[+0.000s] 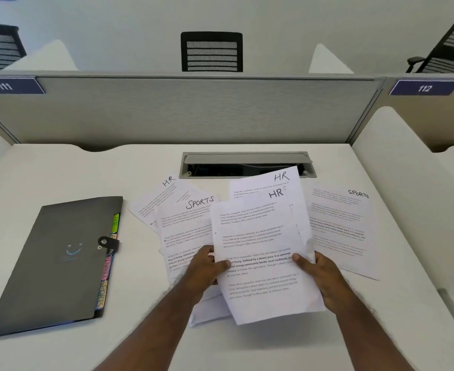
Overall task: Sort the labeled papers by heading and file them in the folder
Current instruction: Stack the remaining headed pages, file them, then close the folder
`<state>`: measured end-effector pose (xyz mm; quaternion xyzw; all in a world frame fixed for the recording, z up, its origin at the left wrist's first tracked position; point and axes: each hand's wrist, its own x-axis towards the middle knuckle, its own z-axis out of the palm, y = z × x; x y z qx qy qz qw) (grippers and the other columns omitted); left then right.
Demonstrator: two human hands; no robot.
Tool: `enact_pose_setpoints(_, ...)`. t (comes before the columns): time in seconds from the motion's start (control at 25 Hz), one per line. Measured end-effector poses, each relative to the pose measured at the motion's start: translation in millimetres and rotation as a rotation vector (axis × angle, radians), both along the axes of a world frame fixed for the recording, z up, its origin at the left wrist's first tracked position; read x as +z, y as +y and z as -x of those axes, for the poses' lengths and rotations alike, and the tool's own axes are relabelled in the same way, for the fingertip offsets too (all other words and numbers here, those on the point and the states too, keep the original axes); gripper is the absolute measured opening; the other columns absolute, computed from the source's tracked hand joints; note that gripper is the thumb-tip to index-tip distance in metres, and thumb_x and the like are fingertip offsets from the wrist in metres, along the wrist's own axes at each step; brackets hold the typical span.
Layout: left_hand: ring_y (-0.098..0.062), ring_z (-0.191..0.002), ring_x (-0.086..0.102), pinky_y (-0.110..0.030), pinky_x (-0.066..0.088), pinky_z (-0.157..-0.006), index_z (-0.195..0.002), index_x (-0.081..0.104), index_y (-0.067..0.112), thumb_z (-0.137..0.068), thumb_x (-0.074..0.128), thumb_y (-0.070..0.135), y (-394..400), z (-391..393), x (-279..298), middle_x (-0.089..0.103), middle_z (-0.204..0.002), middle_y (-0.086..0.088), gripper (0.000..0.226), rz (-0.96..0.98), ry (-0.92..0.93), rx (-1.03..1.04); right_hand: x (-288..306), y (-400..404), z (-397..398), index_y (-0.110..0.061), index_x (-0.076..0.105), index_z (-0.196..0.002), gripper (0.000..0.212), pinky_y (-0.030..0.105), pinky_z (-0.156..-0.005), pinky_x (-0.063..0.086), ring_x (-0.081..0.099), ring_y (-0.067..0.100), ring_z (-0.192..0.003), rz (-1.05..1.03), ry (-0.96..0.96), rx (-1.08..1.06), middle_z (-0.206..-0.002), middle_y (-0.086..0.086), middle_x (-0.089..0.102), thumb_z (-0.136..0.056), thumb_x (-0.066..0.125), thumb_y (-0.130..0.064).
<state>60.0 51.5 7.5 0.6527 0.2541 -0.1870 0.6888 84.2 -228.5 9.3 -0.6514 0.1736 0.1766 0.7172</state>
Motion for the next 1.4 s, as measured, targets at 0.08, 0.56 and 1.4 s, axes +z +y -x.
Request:
enact_pose_setpoints(0.08,-0.025,-0.095,0.074,-0.037,0.062,-0.071,-0.113,0.060,0.006,-0.086,0.074,0.003,3.0,-1.3,-0.7,0.075,-0.109,-0.010,0.031,0.010,0.003,0.063,-2.2,-0.3,1.8,-0.015,0.066,-0.114,0.050,0.047,-0.085,0.057,0.071,0.027,-0.098,0.023,-0.009,-0.010,-0.108,0.003,0.074,-0.072,0.078,-0.040)
enact_pose_setpoints(0.56,-0.027,-0.097,0.072,-0.035,0.062,-0.071,-0.112,0.067,0.009,-0.096,0.061,0.005,65.1,4.5,-12.8,0.077,-0.105,-0.009,0.017,0.131,0.009,0.285,-28.5,-19.5,7.3,-0.022,0.062,-0.117,0.023,0.037,-0.067,0.059,0.065,0.023,-0.097,0.351,0.035,-0.020,-0.113,0.005,0.068,-0.096,0.055,-0.017)
enact_pose_setpoints(1.4,-0.033,-0.091,0.073,-0.051,0.060,-0.083,-0.098,0.066,0.010,-0.092,0.068,0.025,41.4,-7.4,0.0,0.076,-0.101,-0.011,0.016,-0.026,-0.158,0.454,7.0,68.3,36.7,-0.022,0.064,-0.122,0.035,0.040,-0.083,0.057,0.068,0.024,-0.108,-0.051,0.023,0.234,-0.117,0.002,0.072,-0.095,0.050,-0.005)
